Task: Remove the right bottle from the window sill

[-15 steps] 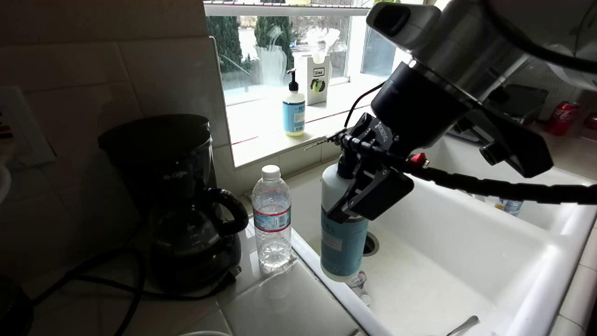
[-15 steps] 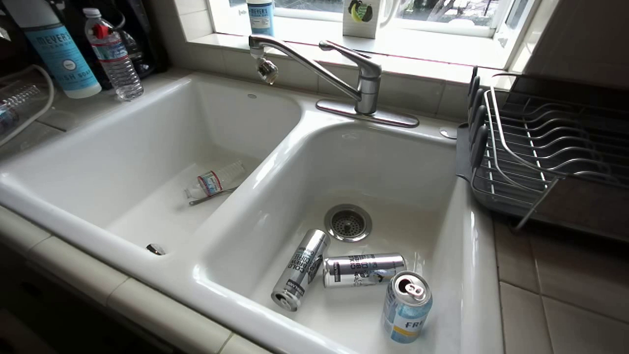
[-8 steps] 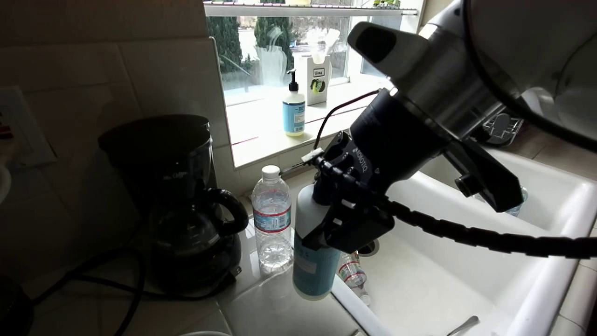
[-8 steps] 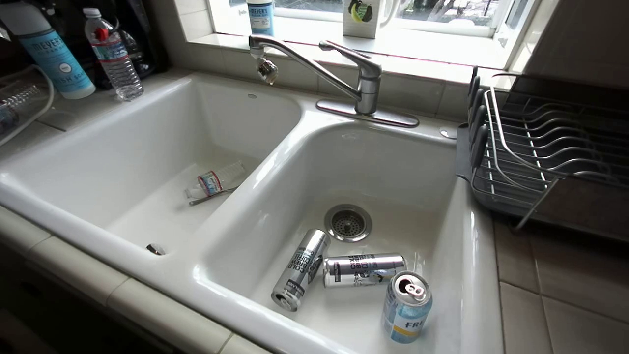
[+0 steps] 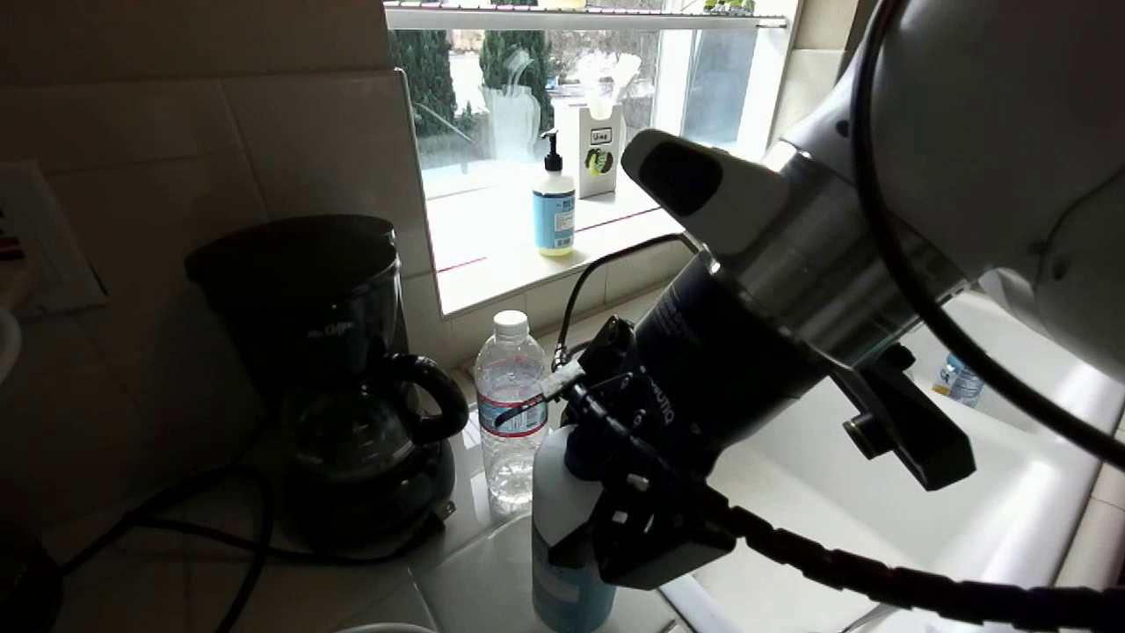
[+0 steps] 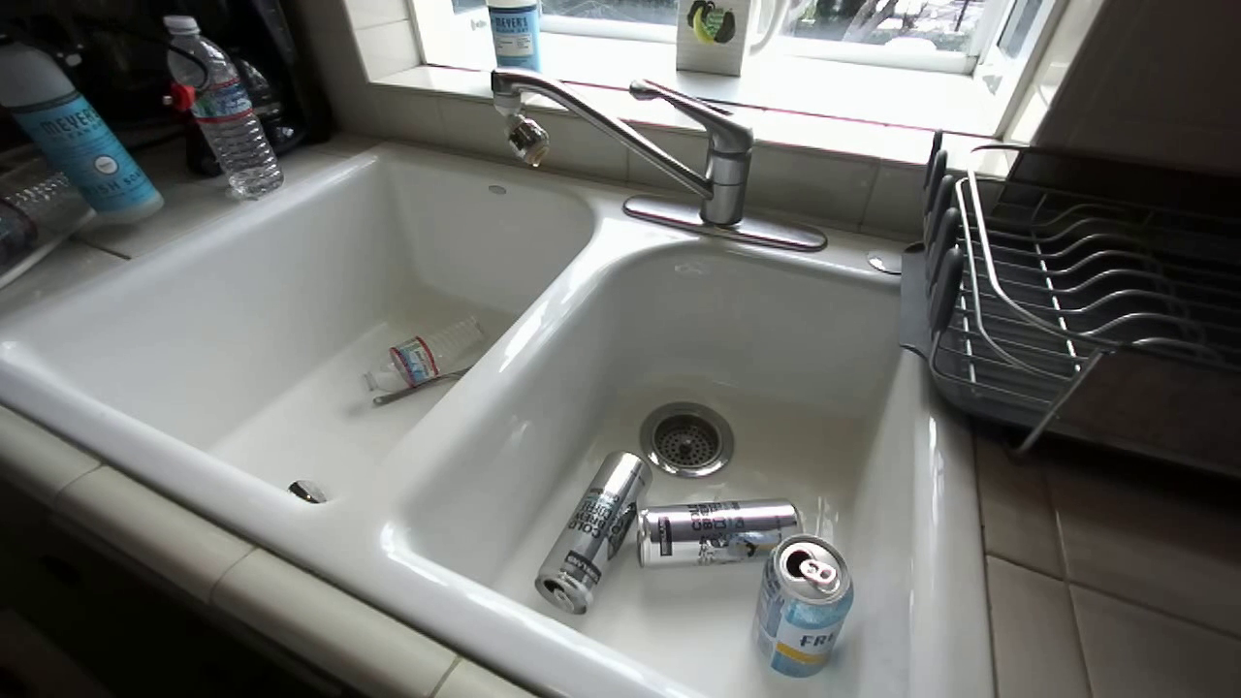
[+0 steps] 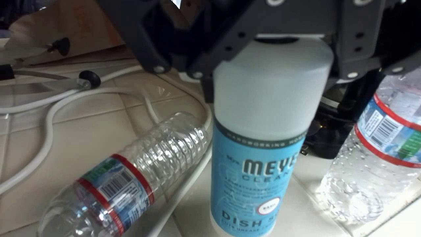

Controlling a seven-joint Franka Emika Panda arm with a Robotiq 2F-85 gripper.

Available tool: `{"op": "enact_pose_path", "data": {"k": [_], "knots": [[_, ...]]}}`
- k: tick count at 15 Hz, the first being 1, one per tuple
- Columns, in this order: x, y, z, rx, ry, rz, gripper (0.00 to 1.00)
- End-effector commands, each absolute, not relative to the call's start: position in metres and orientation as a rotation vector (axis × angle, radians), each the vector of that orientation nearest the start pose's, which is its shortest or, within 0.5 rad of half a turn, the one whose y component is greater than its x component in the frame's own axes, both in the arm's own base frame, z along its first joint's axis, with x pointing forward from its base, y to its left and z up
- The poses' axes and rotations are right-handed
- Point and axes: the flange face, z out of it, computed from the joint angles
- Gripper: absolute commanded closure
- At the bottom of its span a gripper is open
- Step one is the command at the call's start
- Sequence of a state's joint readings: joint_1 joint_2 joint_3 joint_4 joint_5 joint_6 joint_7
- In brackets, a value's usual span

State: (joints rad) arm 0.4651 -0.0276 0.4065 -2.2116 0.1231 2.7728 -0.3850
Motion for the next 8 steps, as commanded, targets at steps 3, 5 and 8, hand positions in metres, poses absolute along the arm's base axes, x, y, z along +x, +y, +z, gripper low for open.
{"op": "enact_pose_path", "data": {"k": [3,5,8], "knots": [[0.3608,0.4296,0.4477,-2.375,-1.561,-0.817,0.61],[0.3607,0.4278,0.4450,-2.383,-1.554,-0.804,0.61],[0.3611,0.4271,0.4432,-2.384,-1.544,-0.799,0.61]]}}
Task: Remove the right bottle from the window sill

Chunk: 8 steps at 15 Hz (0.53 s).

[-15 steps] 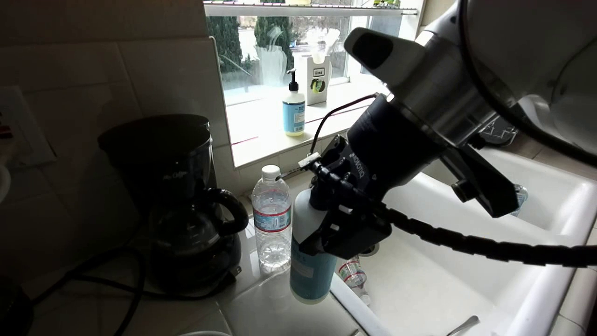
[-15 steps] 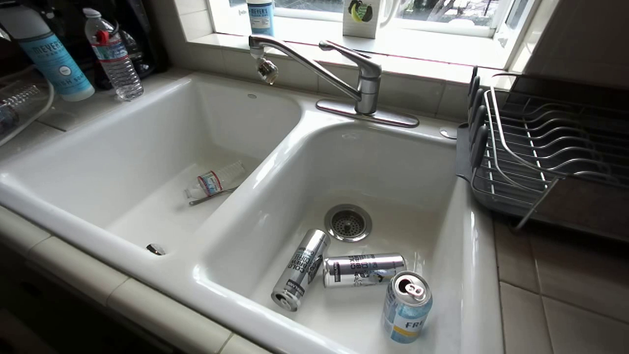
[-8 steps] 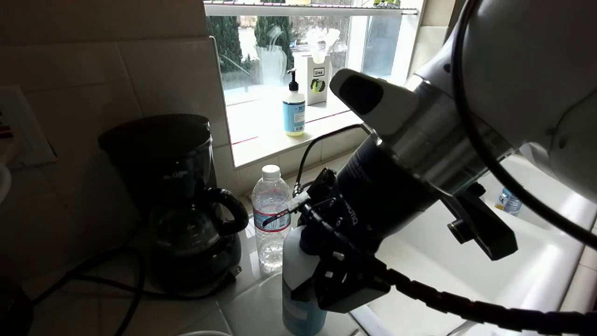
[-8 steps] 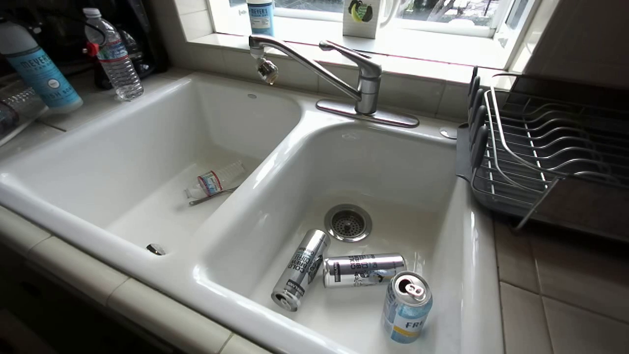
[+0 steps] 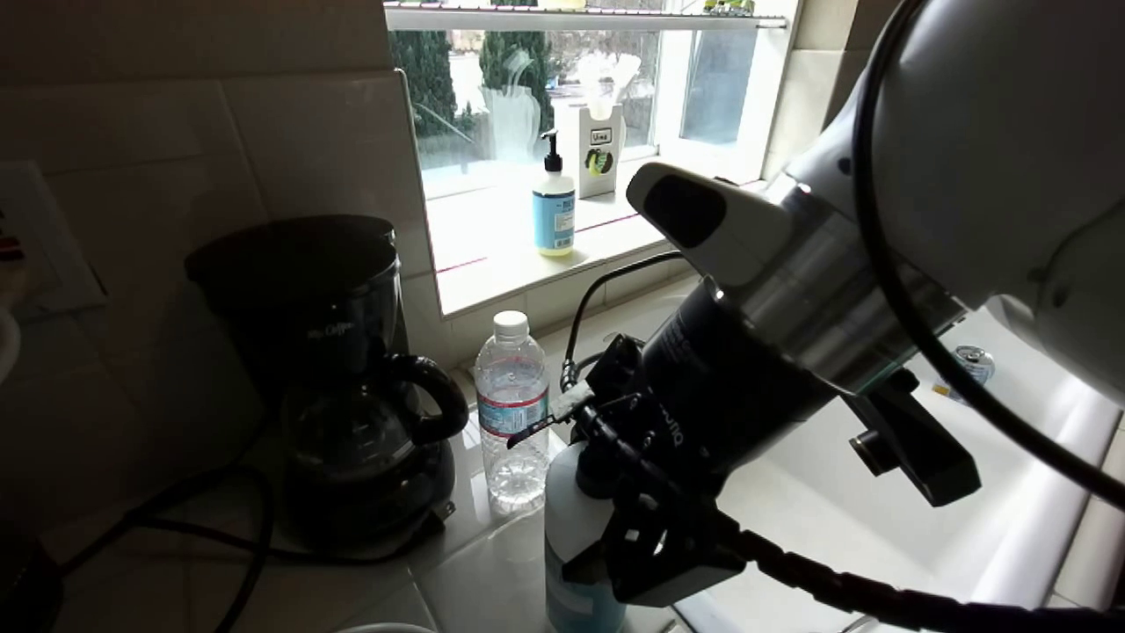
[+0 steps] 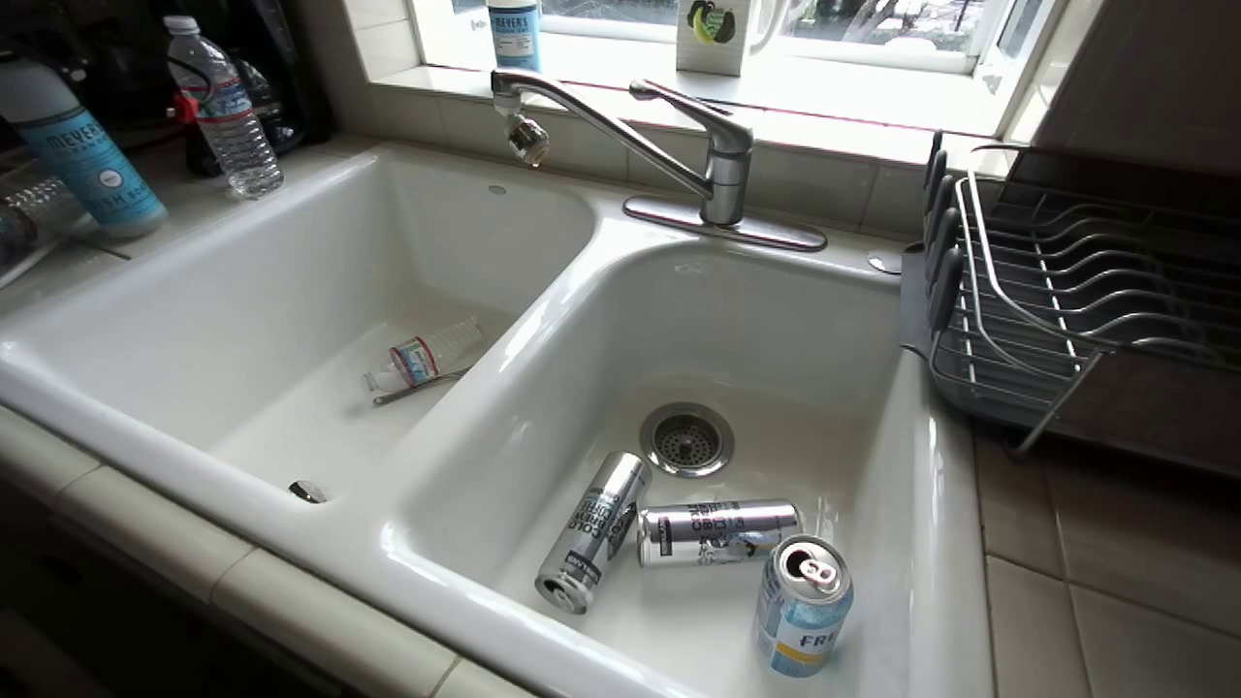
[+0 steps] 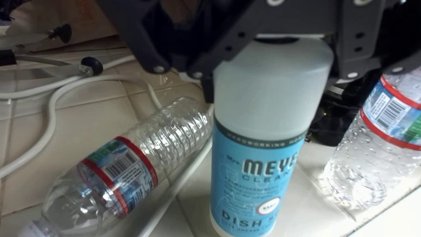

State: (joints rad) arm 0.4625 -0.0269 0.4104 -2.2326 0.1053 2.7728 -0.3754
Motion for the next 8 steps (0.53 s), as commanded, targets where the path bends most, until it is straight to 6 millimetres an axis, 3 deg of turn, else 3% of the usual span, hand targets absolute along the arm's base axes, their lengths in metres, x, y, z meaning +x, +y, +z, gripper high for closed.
{"op": "enact_pose_path", "data": {"k": [1,2,4,5,8], "knots": [[0.361,0.427,0.443,-2.386,-1.536,-0.800,0.35],[0.362,0.426,0.443,-2.386,-1.531,-0.801,0.09],[0.362,0.425,0.445,-2.394,-1.525,-0.804,0.07],[0.362,0.424,0.447,-2.400,-1.520,-0.805,0.01],[0.356,0.425,0.456,-2.419,-1.498,-0.806,0.00]]}}
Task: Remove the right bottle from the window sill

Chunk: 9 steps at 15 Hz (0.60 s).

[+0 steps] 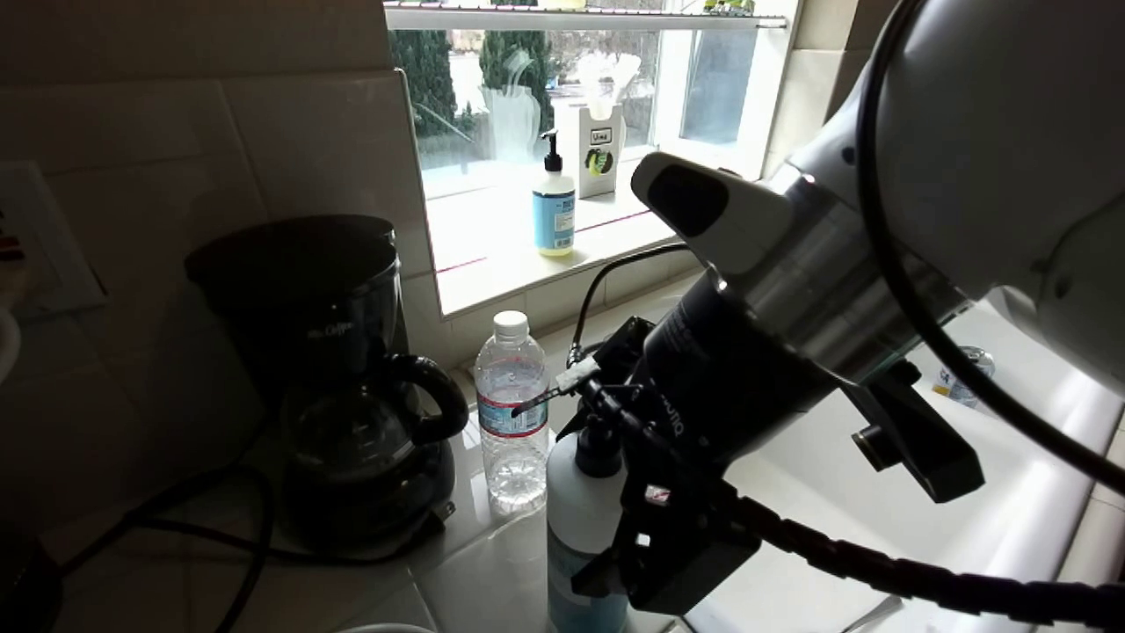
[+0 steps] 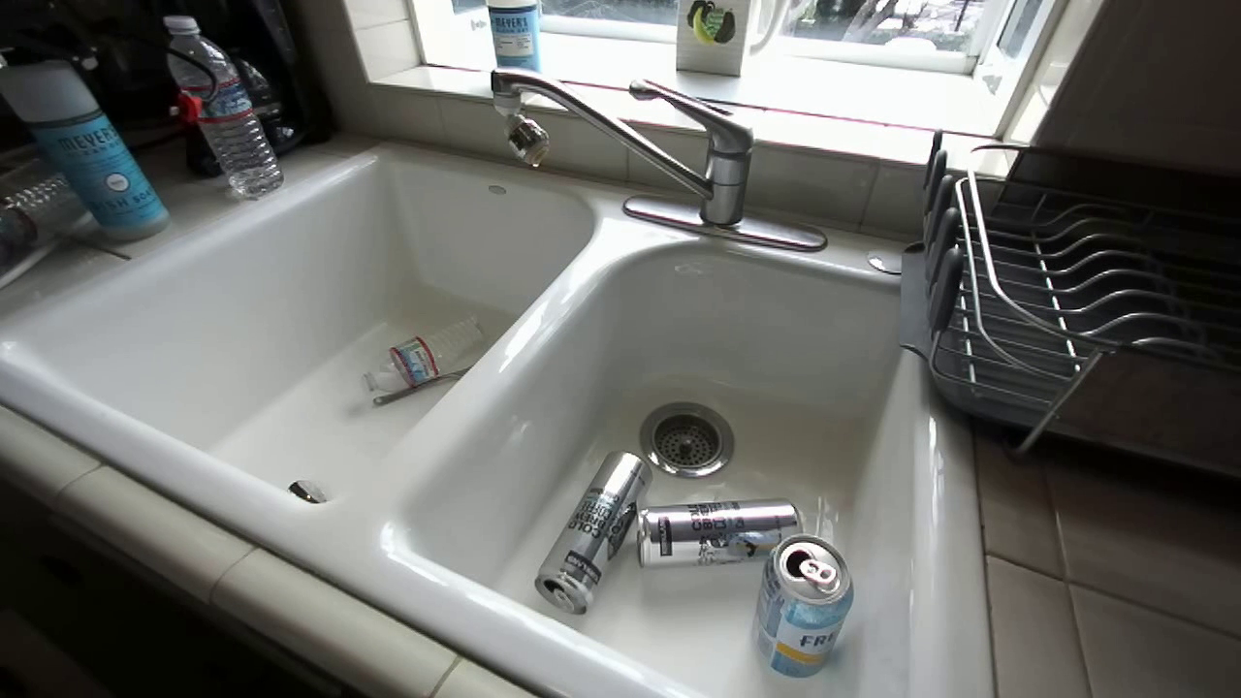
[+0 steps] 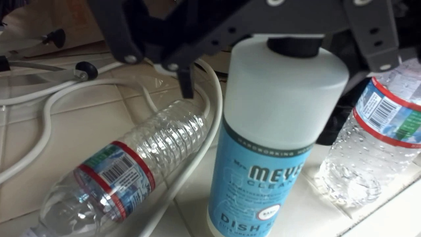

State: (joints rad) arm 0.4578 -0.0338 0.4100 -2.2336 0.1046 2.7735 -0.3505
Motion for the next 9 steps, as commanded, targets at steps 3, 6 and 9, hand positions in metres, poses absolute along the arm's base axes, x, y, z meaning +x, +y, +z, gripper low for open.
{"op": "enact_pose_path", "data": {"k": [3,6,9], "knots": [[0.346,0.428,0.467,-2.424,-1.492,-0.832,0.00],[0.334,0.429,0.483,-2.445,-1.500,-0.888,0.00],[0.321,0.418,0.503,-2.531,-1.452,-0.986,0.00]]}}
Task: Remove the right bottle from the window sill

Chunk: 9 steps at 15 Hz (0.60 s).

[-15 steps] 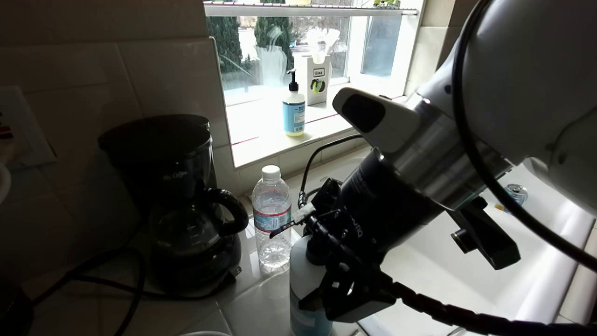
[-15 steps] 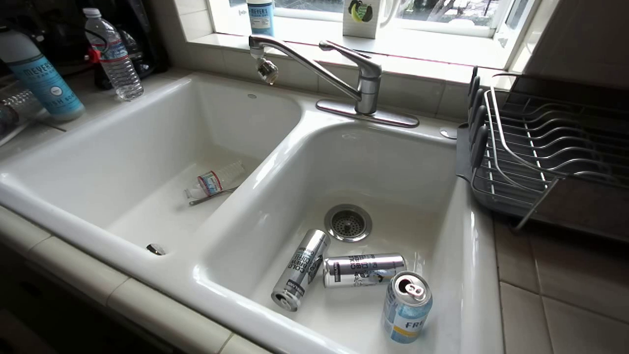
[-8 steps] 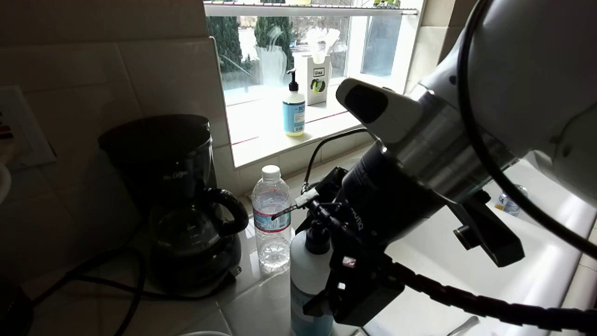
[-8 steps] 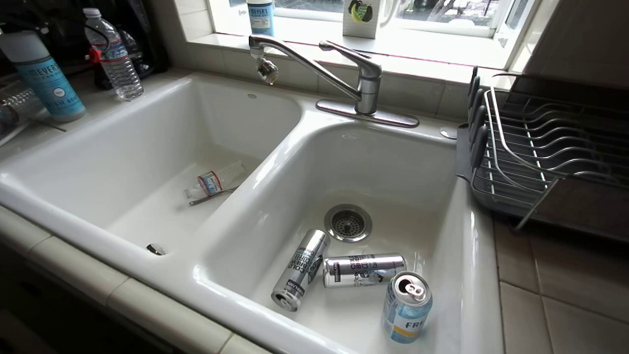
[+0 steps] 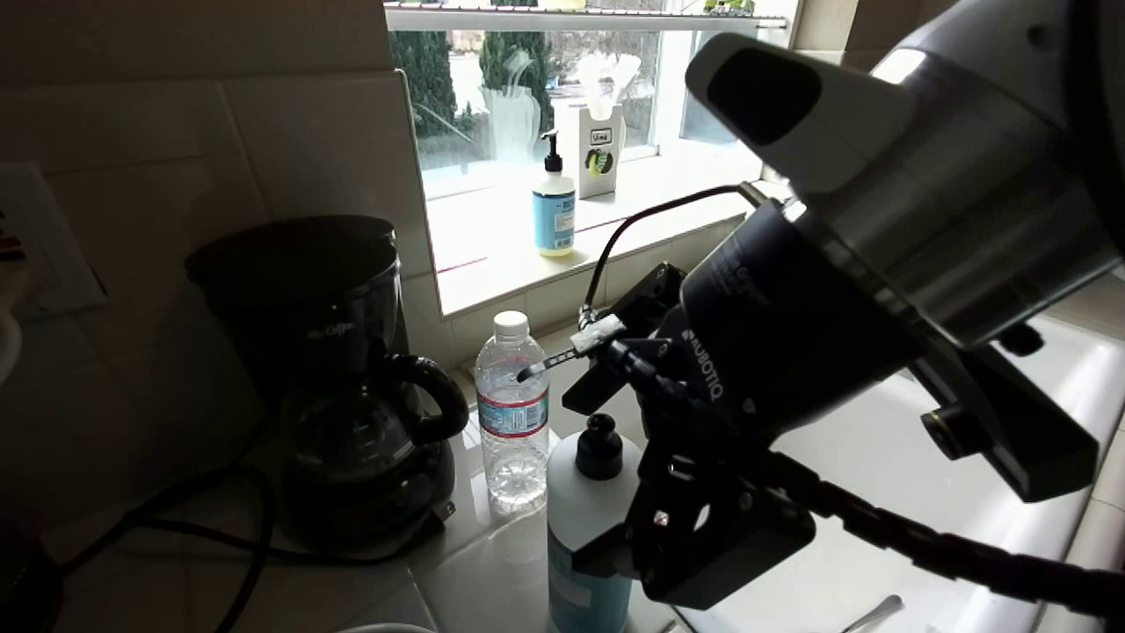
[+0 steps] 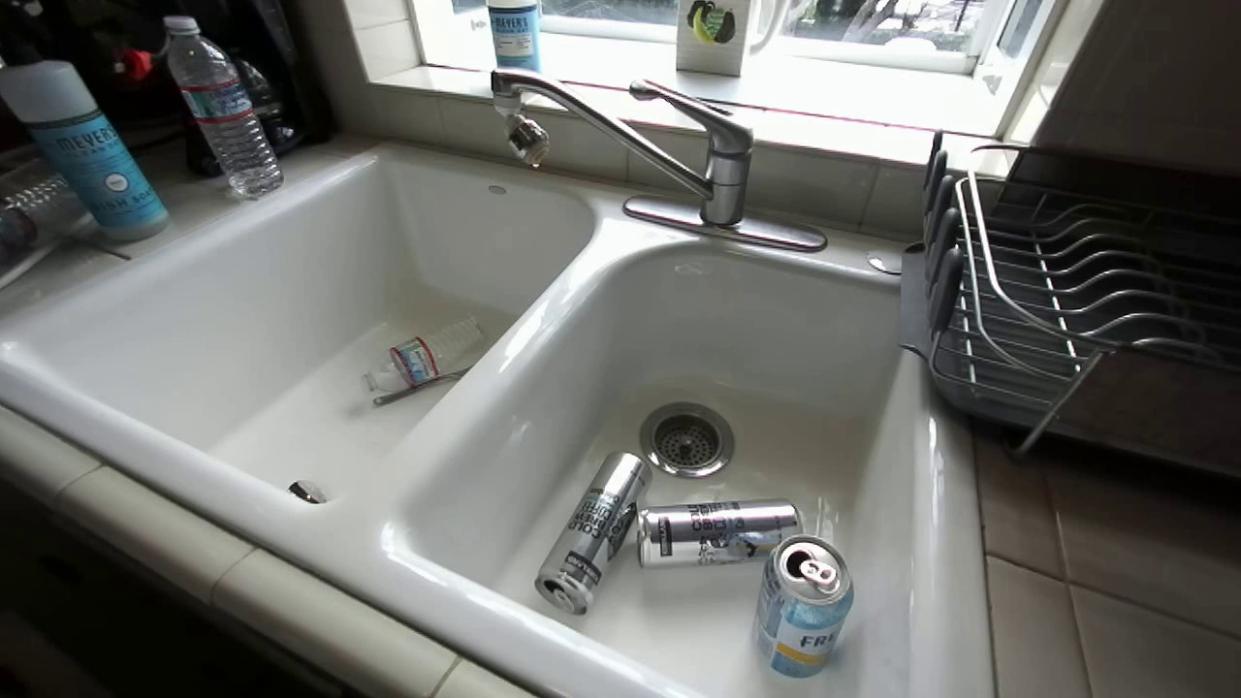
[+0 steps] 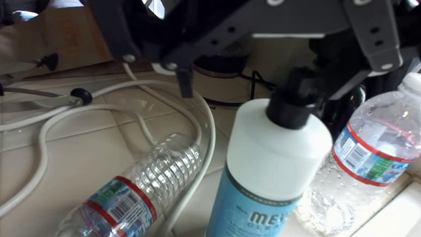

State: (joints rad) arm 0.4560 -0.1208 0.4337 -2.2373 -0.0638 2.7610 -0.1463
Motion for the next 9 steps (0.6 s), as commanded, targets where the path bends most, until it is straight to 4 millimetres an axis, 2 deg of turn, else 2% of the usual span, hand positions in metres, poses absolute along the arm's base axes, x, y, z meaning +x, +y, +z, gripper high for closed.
{"op": "enact_pose_path", "data": {"k": [1,5,9], "knots": [[0.316,0.415,0.510,-2.558,-1.434,-1.020,0.00],[0.293,0.401,0.535,-2.686,-1.342,-1.156,0.00],[0.262,0.391,0.549,-2.778,-1.214,-1.210,0.00]]}}
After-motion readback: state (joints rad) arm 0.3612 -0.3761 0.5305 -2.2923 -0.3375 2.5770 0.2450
